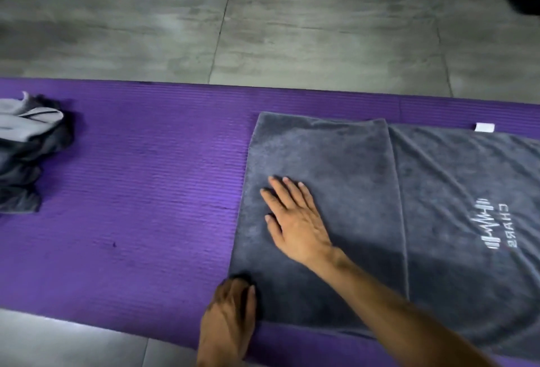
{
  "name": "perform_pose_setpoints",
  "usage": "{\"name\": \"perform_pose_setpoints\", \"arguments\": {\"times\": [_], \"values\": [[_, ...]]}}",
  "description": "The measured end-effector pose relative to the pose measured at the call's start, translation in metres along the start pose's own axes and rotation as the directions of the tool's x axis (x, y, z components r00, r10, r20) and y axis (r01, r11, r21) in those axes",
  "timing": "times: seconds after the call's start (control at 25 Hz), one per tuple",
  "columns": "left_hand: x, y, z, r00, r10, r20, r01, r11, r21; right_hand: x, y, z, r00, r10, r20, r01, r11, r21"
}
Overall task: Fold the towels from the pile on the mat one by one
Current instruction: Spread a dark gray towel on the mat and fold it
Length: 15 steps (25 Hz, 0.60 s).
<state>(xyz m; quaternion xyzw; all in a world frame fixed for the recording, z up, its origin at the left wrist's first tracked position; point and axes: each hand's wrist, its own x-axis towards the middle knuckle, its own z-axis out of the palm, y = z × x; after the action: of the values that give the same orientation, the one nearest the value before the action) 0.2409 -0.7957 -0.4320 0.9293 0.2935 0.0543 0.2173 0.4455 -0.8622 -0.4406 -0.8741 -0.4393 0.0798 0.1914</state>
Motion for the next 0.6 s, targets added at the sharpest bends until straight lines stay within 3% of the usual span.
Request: {"name": "perform_pose_setpoints", "arguments": {"times": [0.16,0.28,0.44,0.52,0.6], "values": [[-0.014,-0.018,0.006,0.996,0.070,-0.045,-0.067,0.996,0.062,0.056,-0.006,0.019,0.986,0.115,0.120,-0.096,0.984,-0.149],[-0.014,-0.016,0.010,0.997,0.040,-0.060,-0.038,0.999,0.038,0.132,0.006,0.010,0.956,0.247,0.160,-0.221,0.961,-0.165],[-0.013,-0.018,0.005,0.999,0.003,-0.046,-0.002,1.000,0.006,0.184,0.012,0.003,0.926,0.296,0.234,-0.250,0.945,-0.209],[-0.014,-0.016,0.002,0.993,-0.102,-0.057,0.099,0.994,-0.046,0.180,0.010,-0.004,0.941,0.289,0.174,-0.253,0.946,-0.200],[-0.014,-0.014,-0.001,0.954,-0.295,-0.053,0.285,0.948,-0.143,0.165,-0.001,-0.010,0.970,0.243,-0.004,-0.237,0.941,-0.242]]}}
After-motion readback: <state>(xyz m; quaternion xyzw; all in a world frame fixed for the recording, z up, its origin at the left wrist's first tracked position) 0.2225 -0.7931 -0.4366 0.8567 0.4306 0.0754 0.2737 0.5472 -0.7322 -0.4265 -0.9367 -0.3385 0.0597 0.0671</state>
